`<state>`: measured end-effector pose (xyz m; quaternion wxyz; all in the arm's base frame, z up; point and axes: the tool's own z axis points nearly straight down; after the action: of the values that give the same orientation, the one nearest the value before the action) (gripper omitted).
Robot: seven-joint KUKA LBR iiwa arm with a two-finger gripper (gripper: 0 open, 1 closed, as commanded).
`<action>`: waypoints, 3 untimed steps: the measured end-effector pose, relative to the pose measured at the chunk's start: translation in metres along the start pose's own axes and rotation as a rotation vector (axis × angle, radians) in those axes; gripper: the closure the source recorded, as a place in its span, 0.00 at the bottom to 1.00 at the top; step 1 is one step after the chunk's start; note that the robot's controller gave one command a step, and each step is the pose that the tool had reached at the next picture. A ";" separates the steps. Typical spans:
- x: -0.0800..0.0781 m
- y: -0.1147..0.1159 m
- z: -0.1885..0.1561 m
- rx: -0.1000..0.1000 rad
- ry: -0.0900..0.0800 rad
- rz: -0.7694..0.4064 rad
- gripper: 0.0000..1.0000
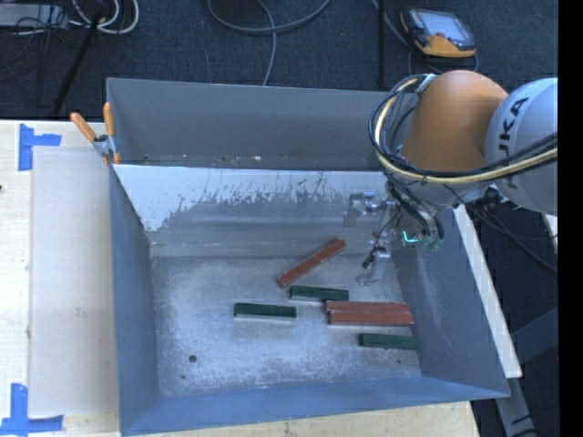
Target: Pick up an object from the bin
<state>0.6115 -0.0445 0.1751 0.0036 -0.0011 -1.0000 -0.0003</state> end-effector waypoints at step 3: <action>-0.004 0.033 0.075 0.000 -0.010 -0.016 0.00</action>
Offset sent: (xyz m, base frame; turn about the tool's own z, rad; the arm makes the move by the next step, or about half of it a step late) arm 0.0085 0.0264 -0.1051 0.0285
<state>0.6147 -0.0111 0.0998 -0.0014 0.0069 -1.0000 -0.0003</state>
